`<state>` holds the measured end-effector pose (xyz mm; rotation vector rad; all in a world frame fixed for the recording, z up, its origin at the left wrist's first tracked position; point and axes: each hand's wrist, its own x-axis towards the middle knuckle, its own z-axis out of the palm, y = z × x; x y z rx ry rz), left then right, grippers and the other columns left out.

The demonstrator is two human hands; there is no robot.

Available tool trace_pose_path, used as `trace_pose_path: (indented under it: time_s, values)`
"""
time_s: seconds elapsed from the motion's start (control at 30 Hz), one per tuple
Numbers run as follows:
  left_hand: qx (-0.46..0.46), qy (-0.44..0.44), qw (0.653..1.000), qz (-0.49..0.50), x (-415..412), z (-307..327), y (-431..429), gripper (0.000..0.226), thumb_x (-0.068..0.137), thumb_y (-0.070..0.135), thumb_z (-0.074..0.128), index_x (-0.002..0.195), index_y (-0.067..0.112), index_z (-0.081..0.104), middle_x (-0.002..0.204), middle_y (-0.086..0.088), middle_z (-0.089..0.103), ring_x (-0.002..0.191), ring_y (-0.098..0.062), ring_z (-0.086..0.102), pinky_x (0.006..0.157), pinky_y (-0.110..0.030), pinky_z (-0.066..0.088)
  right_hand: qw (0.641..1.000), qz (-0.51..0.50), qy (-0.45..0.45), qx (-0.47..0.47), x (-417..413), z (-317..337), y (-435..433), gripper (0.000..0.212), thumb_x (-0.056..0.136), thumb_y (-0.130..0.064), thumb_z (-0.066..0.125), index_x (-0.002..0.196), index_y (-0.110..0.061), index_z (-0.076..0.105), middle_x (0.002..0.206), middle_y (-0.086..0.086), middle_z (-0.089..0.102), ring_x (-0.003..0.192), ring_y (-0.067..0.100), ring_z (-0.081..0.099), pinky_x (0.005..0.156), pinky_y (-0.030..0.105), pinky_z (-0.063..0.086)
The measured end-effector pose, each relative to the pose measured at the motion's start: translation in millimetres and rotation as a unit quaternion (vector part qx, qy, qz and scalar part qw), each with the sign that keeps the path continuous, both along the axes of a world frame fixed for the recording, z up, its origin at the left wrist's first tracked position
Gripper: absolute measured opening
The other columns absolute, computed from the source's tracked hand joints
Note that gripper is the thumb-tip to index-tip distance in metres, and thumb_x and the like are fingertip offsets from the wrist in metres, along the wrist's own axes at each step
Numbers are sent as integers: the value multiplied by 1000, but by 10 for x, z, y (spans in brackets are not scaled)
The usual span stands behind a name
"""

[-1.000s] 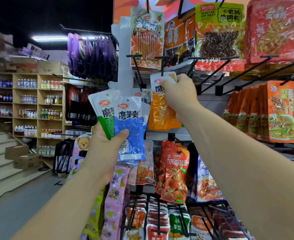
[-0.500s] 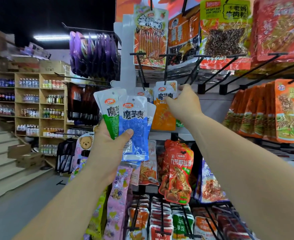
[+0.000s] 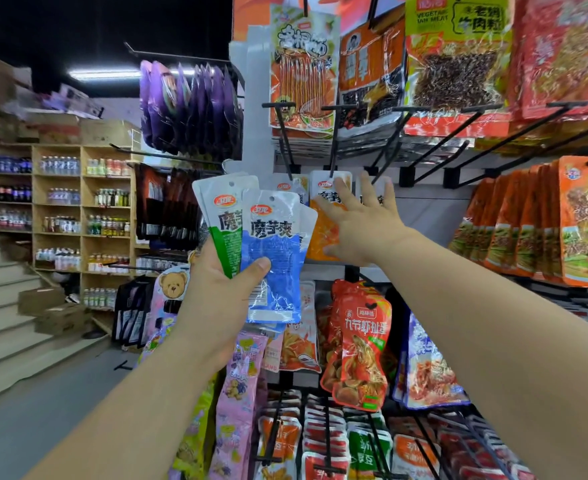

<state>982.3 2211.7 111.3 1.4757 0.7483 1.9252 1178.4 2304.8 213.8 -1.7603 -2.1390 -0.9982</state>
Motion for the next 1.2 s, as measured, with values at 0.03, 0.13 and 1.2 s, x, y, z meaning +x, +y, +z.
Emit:
trace_pose_path:
  time_s: [0.03,0.13,1.2]
  values:
    - [1,3,1000,0,-2,0,-1,42,100,1,63,127,33,61,117,10,77,113,-15,72,104,-49,55,1000,-6,5,-22,-6,9,18,93,96,-71,48,162,-43,-11,171,1,-24,154,41,-26,121,71,-6]
    - [1,8,1000,2,-3,2,-10,42,100,0,62,125,34,61,115,12,77,110,-12,73,99,-42,57,998,2,28,-65,-11,23,-4,88,98,-69,46,163,-43,-7,172,0,-16,156,39,-20,123,68,-5]
    - [13,-55,998,-25,119,-22,-468,36,103,2,57,129,26,61,119,0,77,110,-29,74,86,-57,62,622,425,644,-131,-255,-747,-1058,18,92,-22,78,103,-17,65,104,14,74,94,33,75,70,47,63]
